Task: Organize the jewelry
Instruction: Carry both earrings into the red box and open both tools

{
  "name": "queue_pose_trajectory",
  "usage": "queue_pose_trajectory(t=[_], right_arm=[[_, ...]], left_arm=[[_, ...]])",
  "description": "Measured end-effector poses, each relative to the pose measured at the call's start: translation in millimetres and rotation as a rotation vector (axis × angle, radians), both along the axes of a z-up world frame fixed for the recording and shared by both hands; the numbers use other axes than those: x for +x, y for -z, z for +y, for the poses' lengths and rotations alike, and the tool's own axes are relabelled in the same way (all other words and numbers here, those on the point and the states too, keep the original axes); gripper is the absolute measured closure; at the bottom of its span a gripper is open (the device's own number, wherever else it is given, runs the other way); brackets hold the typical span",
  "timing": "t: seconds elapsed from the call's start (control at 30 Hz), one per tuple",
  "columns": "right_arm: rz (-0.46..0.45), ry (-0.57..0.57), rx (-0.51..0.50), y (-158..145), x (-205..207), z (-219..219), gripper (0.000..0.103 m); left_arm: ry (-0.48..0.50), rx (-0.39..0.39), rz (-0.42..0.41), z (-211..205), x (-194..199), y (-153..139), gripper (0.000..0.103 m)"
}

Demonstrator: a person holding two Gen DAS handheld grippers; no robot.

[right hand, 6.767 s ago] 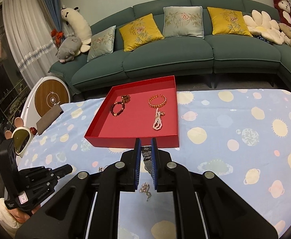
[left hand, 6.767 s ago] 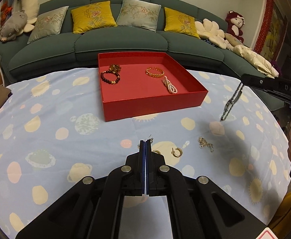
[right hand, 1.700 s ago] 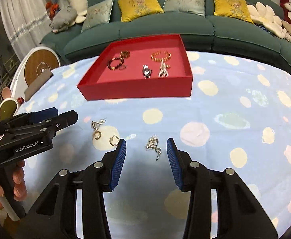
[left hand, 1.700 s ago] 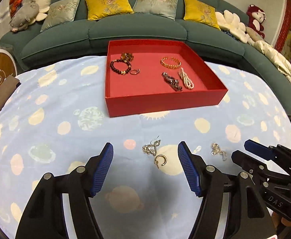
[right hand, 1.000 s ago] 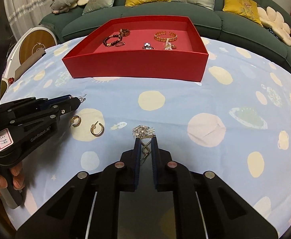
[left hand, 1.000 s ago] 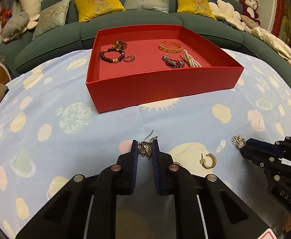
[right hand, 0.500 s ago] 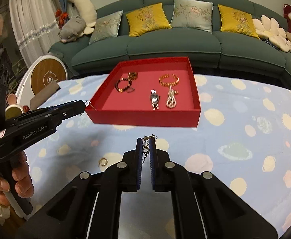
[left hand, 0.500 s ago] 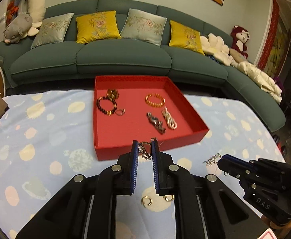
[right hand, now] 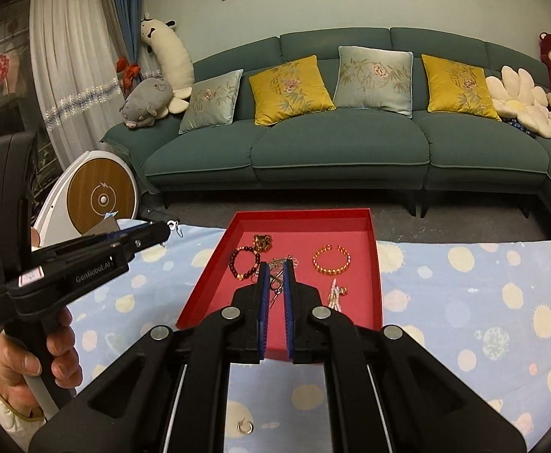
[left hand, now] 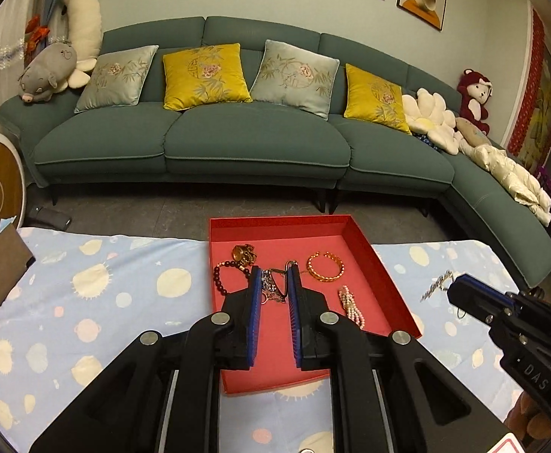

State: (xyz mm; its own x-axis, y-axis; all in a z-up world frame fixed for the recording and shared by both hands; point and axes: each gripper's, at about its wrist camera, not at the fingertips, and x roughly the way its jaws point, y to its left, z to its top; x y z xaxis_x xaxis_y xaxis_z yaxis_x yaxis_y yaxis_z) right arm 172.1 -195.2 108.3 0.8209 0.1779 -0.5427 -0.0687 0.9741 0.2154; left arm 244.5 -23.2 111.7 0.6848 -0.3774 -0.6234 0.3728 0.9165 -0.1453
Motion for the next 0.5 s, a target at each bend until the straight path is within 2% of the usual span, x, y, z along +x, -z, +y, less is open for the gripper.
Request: queue_pose_trajectory(t=[0.1,0.23,0.5], right_arm=[[0.007,-0.004,0.02,3.5,24.1,-1.6,0.097],[0.035,-0.005,0.012,18.2,52.8,1.8,0.097],[0.114,0.006,0.08,63.2,97.3,-6.6,0.097]], left_arm=[[0.0,0.018,-0.011,-6.6,14.8,5.5,0.092],[-0.006,0.013,0.028,-12.9,34.3,23.4,0.092],[-0.027,0.027,0.125,-17.9,64.5,66.8,0.092]])
